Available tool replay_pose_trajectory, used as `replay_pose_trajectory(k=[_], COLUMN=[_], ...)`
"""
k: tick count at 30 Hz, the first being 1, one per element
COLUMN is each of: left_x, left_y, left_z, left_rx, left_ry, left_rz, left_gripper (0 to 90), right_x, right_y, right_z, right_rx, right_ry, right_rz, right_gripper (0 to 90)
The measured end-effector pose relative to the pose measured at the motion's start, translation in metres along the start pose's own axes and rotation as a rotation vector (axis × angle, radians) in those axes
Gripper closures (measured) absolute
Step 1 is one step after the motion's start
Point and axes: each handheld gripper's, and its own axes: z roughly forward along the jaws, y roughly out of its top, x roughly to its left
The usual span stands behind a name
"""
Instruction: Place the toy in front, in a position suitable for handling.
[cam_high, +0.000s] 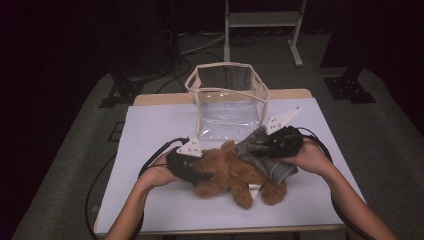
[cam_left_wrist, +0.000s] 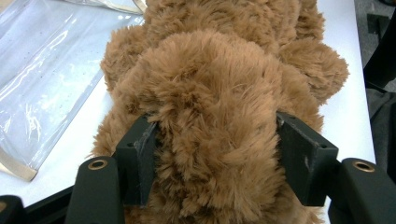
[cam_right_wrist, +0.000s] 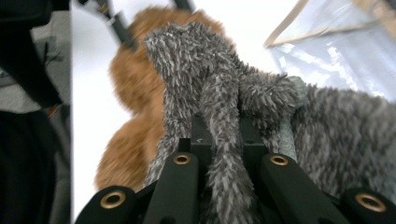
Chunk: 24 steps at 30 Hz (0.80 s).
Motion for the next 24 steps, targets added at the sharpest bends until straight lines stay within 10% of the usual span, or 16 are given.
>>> replay_pose_trajectory(k=[6,12,17,24], left_x=[0.000,-0.002,-0.008,-0.013], left_y=[-0.002,0.009,0.015,0.012], left_z=[-0.004,-0.015,0.001,0.004], left_rx=[0.002,-0.063,0.016,0.028], left_ry=[0.007,-0.028,-0.049,-0.050], left_rz=[0.003,-0.018,0.019,0.035], left_gripper=[34.4,30.9,34.0,36.7], right_x=[-0.014,0.009,0.027,0.011], right_y=[0.001,-0.024,-0.028,-0.015], right_z=[0.010,0.015,0.013,0.002], right_rx=[0.020,-0.008,0.004,-0.025], right_ry=[0.025,0.085,0.101,0.076], right_rz=[0.037,0.047,0.012,0.016], right_gripper=[80.7,80.8,80.8,80.6])
